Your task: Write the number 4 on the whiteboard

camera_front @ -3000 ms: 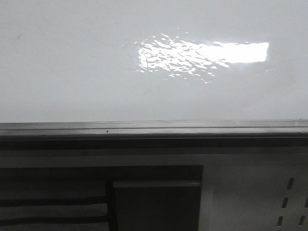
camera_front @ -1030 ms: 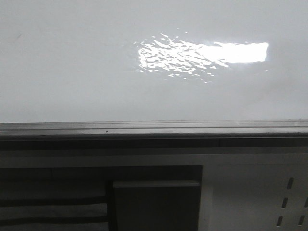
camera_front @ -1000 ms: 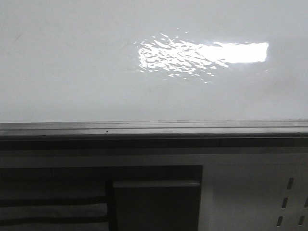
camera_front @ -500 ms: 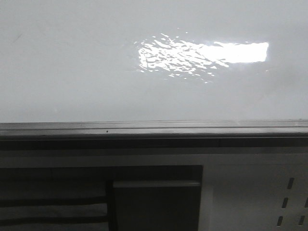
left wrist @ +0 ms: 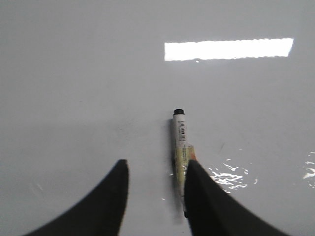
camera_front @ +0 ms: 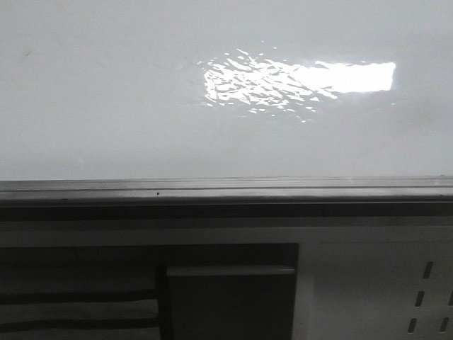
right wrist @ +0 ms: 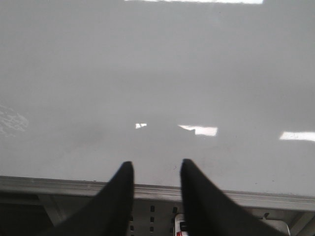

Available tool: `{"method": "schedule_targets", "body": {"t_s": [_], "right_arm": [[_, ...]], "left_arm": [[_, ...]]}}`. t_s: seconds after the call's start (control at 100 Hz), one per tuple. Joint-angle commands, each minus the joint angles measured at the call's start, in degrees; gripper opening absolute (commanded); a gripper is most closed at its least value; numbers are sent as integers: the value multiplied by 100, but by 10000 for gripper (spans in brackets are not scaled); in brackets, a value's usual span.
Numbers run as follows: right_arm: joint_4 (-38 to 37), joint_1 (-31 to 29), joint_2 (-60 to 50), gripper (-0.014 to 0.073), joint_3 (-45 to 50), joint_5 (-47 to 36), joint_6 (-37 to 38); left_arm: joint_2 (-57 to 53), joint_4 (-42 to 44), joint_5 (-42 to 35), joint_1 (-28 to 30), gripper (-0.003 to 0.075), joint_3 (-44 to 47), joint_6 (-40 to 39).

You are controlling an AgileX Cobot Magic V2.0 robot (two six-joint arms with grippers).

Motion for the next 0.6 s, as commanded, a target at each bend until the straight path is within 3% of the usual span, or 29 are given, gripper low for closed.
{"method": "schedule_targets", "body": {"t_s": [0.0, 0.11, 0.59], "right_arm": [[-89, -32, 114, 444, -196, -537, 41], [-75, -32, 114, 528, -196, -548, 41], [-48, -32, 127, 526, -196, -606, 41]], "left_arm": [[104, 80, -424, 19, 477, -178, -23], [104, 53, -412, 19, 502, -178, -23], [283, 66, -401, 19, 431, -189, -25]]}}
